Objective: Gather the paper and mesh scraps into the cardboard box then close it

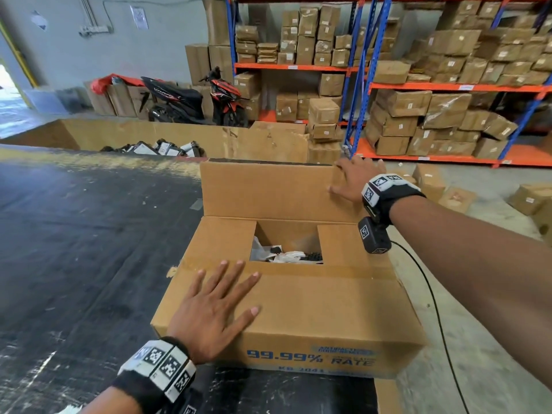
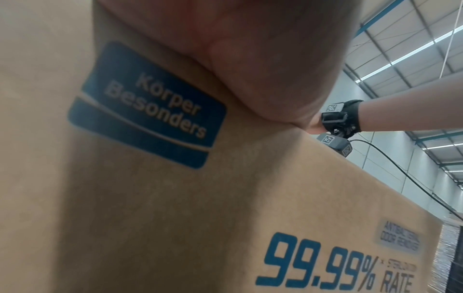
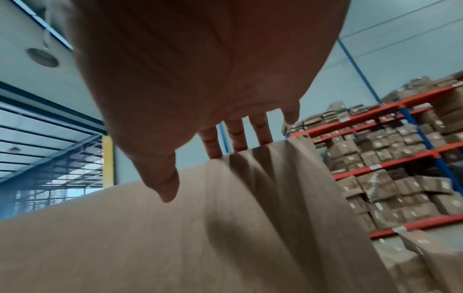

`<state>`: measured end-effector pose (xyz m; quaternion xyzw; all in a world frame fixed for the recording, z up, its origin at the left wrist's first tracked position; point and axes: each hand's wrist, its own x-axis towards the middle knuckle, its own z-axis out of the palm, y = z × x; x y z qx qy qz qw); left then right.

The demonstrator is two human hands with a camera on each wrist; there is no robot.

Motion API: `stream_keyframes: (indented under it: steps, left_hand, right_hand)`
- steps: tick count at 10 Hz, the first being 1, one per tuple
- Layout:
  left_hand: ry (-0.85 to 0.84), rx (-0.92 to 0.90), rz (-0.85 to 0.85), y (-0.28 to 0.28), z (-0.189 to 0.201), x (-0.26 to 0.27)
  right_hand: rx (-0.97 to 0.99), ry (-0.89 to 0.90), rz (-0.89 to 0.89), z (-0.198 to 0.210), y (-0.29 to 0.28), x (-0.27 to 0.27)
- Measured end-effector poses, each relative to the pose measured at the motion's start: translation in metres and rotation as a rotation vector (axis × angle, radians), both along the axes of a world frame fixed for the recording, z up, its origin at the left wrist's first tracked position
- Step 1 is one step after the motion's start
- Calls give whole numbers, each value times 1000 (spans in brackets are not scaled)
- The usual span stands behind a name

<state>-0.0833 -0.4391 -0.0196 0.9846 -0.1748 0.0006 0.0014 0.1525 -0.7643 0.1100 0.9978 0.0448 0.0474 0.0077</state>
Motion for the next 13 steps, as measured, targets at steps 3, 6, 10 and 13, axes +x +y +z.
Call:
stream_keyframes:
  steps: [3,6,10,13]
  left_hand:
    - [-181,-230,226,28,8,9]
    - [214,-269,238,72,8,36]
    - [131,-315,248,90,6,-16]
    - [103,-450,290,90,14,-22]
  right_hand:
    - [84,-1,134,-34,-44,-141]
    - [358,391,102,-116,-63,-211]
    - [375,255,58,-117,-30,-259]
    - [515,167,42,-111,-31,-268]
